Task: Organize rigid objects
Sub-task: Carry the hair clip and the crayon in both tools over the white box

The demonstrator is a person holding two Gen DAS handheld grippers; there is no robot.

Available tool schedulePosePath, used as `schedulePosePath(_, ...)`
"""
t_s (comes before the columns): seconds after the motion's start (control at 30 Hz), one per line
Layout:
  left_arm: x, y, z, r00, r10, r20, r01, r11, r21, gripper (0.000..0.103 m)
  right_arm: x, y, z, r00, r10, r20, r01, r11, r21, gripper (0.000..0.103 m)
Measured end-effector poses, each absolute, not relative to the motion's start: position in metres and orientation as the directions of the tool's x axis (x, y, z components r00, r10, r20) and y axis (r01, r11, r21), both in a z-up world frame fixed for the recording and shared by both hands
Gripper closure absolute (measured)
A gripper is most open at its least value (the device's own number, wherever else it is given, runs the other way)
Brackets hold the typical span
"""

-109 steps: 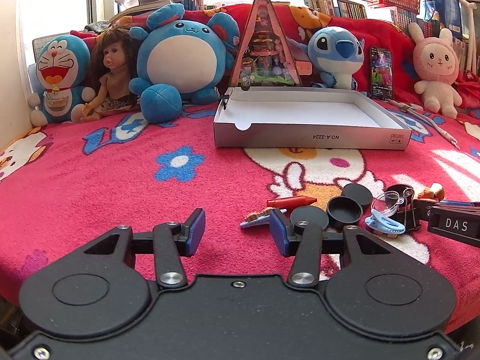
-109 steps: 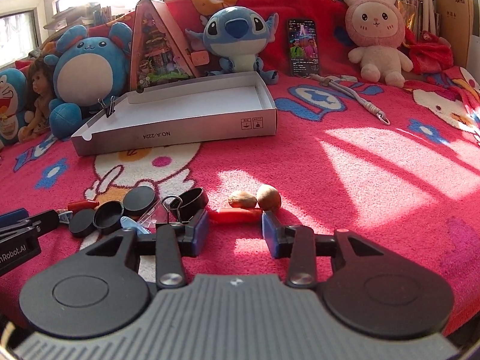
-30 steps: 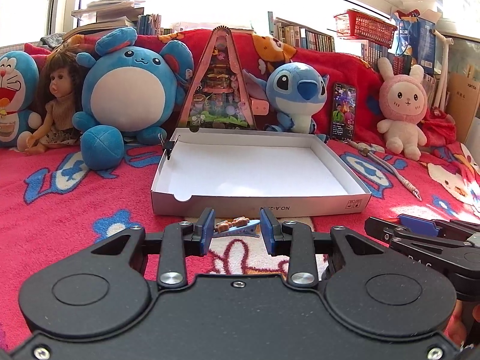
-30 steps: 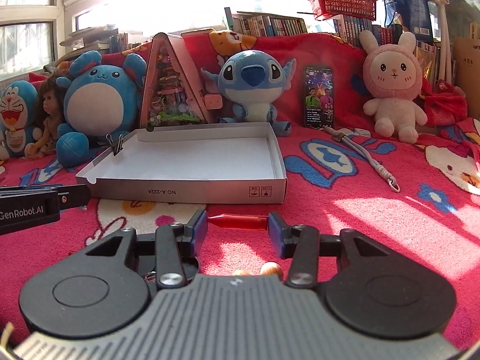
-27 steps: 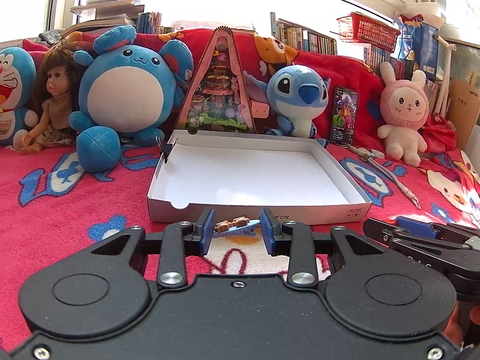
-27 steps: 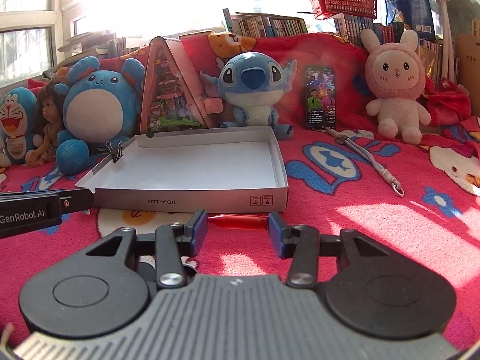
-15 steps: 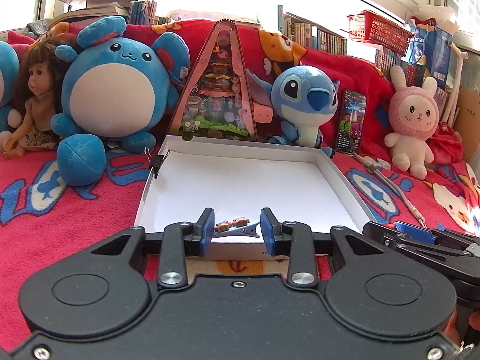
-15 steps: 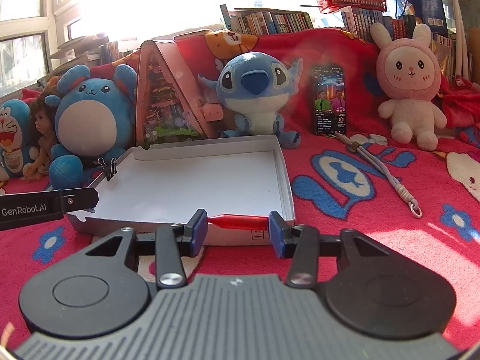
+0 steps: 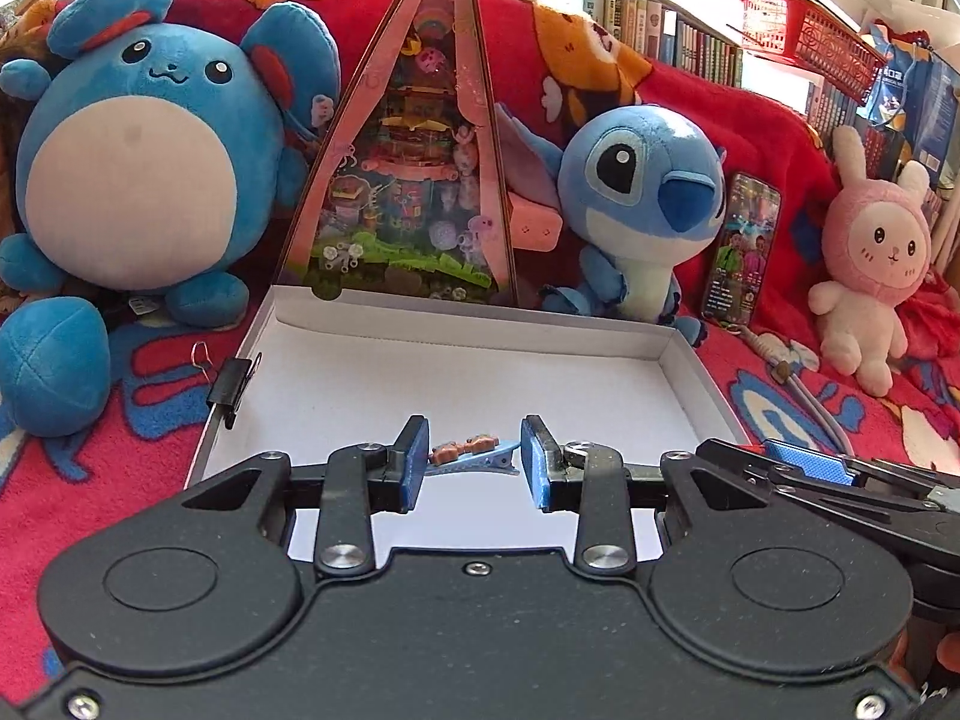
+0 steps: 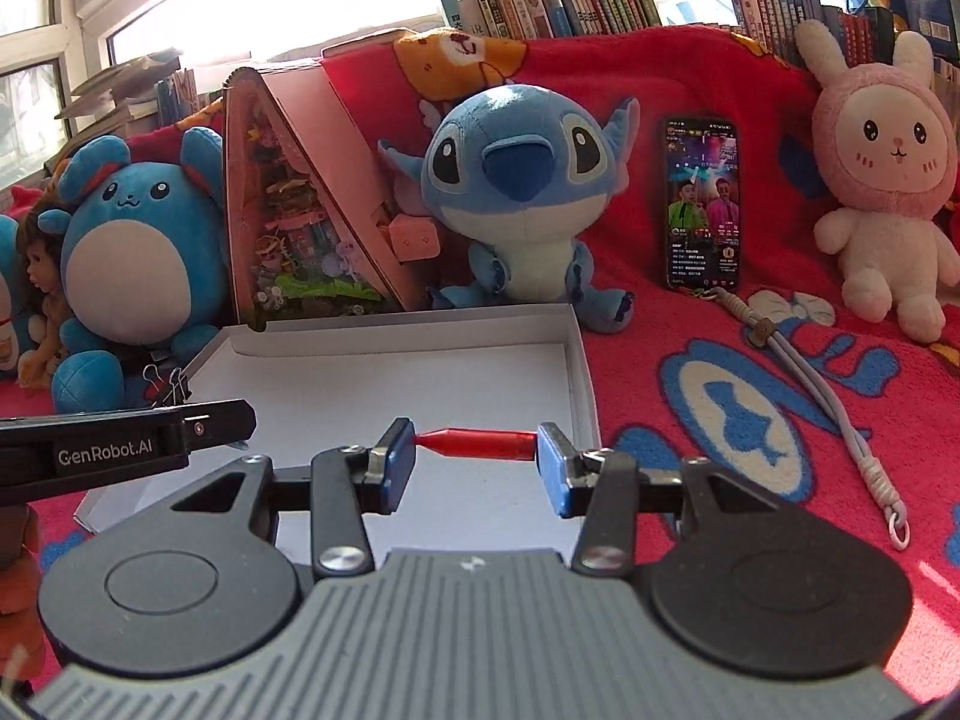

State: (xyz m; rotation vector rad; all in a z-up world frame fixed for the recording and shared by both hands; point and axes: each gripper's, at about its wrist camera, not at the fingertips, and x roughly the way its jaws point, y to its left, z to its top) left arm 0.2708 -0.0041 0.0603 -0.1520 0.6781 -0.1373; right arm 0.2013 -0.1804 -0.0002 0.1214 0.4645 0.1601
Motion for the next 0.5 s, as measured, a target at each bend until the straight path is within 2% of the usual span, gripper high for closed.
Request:
schedulePosePath(0.27,0.336,-0.009,0.05,0.72,-0.142,-0.679,0.053,0.987,-0.151,0.071,0.27,-0.178,0.004,0.823,0.19,-0.535,-0.101,0.976,0.192,0.053)
schedulePosePath(0.5,0.365,-0.018,0.038,0.699,-0.123,-0.704,0.066,0.992,-0.108,0.071,0.309,-0.172,0.005,0.802,0.181,-0.569,-0.095,0.979,0.179,0.053)
